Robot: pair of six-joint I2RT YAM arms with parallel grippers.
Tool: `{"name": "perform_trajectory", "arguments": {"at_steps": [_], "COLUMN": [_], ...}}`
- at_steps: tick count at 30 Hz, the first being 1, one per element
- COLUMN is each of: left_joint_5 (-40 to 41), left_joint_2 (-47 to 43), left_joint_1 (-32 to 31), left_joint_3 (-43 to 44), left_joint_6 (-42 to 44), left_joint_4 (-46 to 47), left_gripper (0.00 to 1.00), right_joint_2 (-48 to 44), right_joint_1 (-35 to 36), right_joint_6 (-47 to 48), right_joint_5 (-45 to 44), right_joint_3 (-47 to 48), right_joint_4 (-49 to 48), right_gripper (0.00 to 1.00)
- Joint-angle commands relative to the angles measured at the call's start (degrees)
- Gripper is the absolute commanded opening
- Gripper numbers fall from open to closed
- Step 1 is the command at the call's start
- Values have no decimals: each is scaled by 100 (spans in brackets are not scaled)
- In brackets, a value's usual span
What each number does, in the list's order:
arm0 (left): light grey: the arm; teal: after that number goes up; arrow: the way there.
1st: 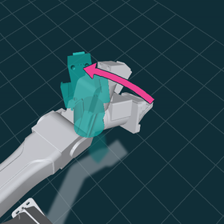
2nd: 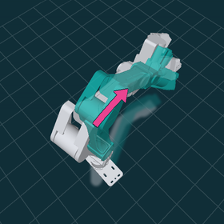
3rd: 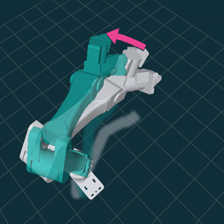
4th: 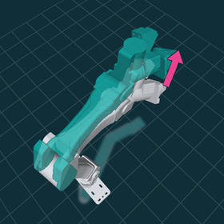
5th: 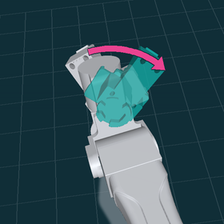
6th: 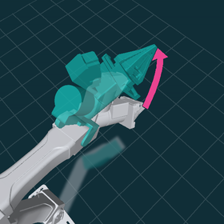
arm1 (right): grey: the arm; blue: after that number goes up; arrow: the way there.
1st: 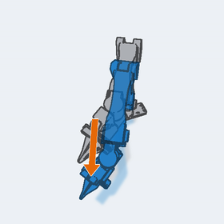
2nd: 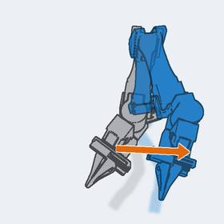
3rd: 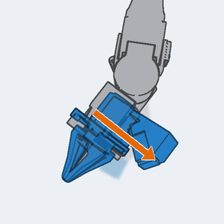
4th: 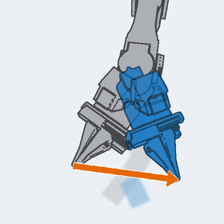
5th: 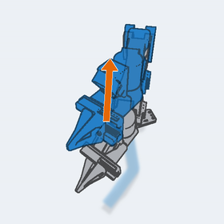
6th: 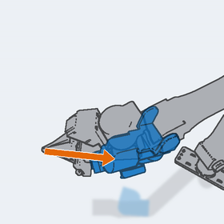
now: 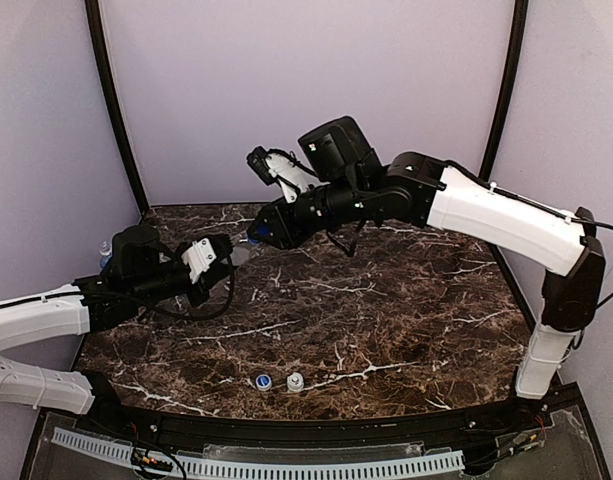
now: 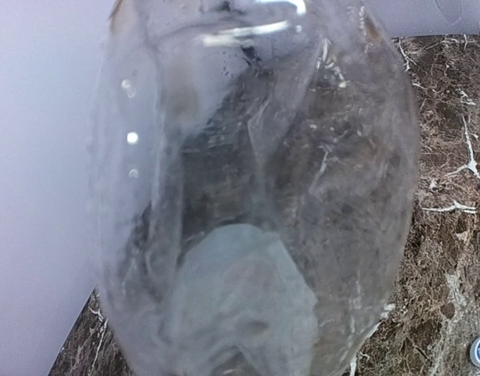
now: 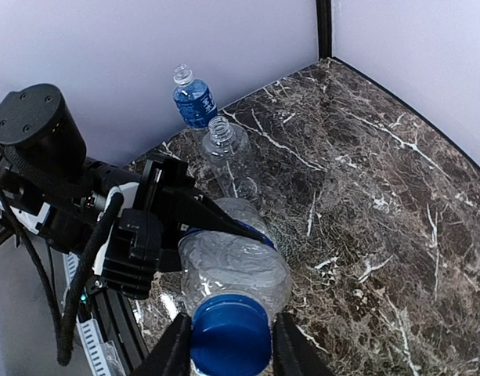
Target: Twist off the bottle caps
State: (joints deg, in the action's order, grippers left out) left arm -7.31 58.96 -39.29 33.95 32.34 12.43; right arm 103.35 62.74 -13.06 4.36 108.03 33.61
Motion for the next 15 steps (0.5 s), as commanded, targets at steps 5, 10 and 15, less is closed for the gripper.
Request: {"name": "perform_trajectory", "arguments": {"at_steps": [5,10,15], "left_joint_5": [-13,-1006,-2295], "left_joint_2": [-73,-130,-140], "left_joint_1": [-17,-17,-18], "left_joint_3": [-67,-5,154], "left_joint_6": [40,246,753], "left_joint_4": [170,-427,-1912], "left_gripper": [16,13,14], "right_joint_2": [199,-149,-731], "right_joint_1": [9,167,571], "right_joint_6": [535,2354,4504], "right_joint_5": [751,2082,2117], "right_joint_3": [196,-430,-1266], "right_joint_4": [221,230,229], "right_gripper": [0,0,0]}}
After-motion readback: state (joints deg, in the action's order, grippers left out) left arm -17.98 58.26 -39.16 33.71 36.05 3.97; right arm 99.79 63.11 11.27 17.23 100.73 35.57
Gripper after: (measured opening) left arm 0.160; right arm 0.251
